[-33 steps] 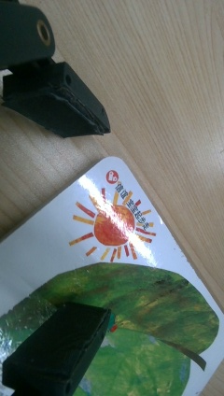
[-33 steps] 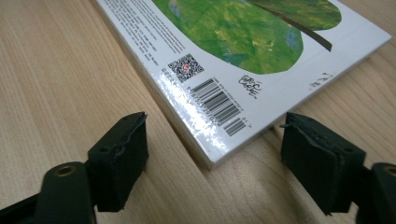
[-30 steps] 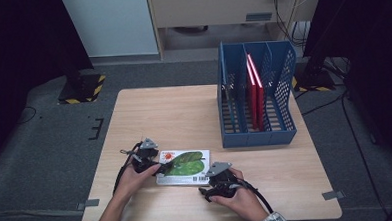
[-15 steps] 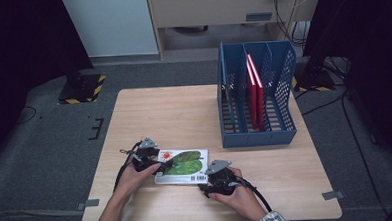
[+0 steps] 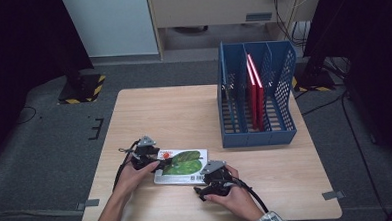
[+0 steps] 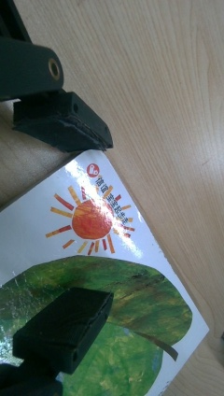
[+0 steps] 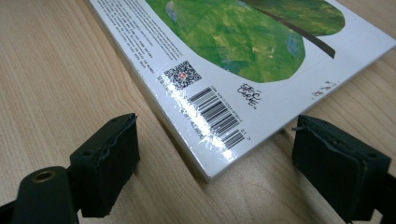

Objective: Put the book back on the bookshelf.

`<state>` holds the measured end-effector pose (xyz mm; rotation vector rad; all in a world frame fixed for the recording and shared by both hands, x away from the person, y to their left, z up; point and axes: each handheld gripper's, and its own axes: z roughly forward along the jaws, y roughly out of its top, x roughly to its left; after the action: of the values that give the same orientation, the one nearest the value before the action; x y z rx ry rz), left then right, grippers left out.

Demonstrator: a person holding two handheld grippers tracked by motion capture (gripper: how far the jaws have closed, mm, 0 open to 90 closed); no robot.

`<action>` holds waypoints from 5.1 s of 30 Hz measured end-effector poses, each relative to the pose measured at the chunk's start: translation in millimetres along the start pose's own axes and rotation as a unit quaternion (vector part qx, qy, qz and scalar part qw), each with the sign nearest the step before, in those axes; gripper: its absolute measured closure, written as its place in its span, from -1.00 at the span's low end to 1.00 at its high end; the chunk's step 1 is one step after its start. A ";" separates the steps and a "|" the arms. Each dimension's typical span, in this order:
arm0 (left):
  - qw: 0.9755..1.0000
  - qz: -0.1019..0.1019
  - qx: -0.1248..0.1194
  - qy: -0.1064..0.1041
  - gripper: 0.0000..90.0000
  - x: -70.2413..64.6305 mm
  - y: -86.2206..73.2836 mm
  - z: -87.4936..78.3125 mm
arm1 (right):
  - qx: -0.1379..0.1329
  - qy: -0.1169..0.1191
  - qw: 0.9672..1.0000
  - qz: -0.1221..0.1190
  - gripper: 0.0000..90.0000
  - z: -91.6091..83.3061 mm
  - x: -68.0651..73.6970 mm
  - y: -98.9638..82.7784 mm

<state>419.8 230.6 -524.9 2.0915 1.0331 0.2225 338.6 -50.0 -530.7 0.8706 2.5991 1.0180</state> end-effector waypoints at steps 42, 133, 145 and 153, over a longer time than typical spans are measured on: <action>0.999 -0.018 0.043 0.019 -0.45 -4.9 6.0 -9.1 | -0.002 -0.022 1.000 0.022 -0.99 11.2 12.2 4.7; 0.999 -0.026 0.032 -0.030 -0.64 -21.3 -8.8 -18.2 | -0.052 -0.039 0.995 0.070 -0.66 -4.9 -22.1 16.2; 0.999 -0.009 0.034 -0.031 -0.57 -19.9 -6.8 -15.5 | -0.030 0.015 0.995 0.093 -0.82 8.4 -30.4 13.5; 0.999 -0.003 0.035 -0.033 -0.53 -18.7 -5.7 -14.6 | -0.027 0.031 0.994 0.104 -0.85 10.8 -32.5 12.4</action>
<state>397.4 227.1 -515.7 2.1433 1.0209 0.1150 374.5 -56.3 -530.7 1.1316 2.5579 1.1806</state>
